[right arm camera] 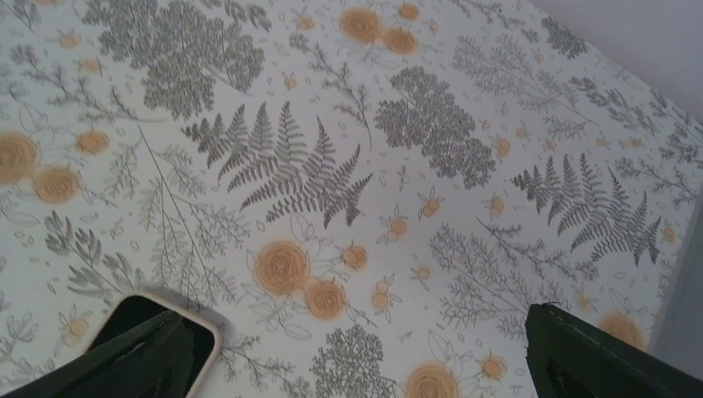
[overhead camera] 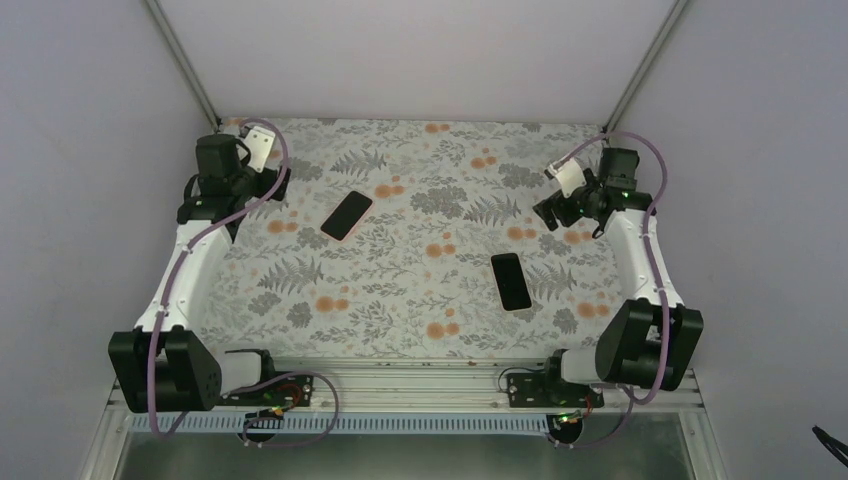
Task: Take the phone out of the phone case
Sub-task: Adjust the phone at the center of the board.
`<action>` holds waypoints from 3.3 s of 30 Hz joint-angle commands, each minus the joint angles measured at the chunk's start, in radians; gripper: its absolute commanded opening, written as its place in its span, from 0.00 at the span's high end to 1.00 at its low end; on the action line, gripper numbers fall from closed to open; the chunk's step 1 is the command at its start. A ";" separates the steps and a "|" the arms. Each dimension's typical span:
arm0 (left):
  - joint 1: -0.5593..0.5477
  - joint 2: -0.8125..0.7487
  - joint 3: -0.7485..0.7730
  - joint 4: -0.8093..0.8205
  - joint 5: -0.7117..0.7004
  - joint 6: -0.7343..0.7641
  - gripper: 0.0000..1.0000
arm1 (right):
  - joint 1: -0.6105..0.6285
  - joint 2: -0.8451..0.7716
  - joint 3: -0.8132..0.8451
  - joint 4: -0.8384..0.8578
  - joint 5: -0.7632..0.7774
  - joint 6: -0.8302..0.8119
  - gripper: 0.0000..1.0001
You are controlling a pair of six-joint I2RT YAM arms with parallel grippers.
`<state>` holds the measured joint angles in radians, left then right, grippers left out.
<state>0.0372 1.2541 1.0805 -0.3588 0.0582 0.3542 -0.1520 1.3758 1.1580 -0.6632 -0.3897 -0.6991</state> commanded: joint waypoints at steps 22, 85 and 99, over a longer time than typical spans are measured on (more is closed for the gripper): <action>0.004 -0.075 -0.116 0.082 0.006 0.033 0.00 | 0.100 -0.050 -0.417 -0.285 0.300 -0.286 0.96; 0.010 -0.140 -0.161 0.093 -0.021 0.078 0.00 | 0.741 0.733 0.336 -0.219 0.012 -0.068 0.96; 0.013 -0.170 -0.181 0.077 0.040 0.112 0.00 | 0.748 0.736 0.589 -0.455 -0.146 -0.179 0.04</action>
<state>0.0441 1.1145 0.9241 -0.2783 0.0448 0.4366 0.6071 2.2269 1.7535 -1.0523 -0.4671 -0.8146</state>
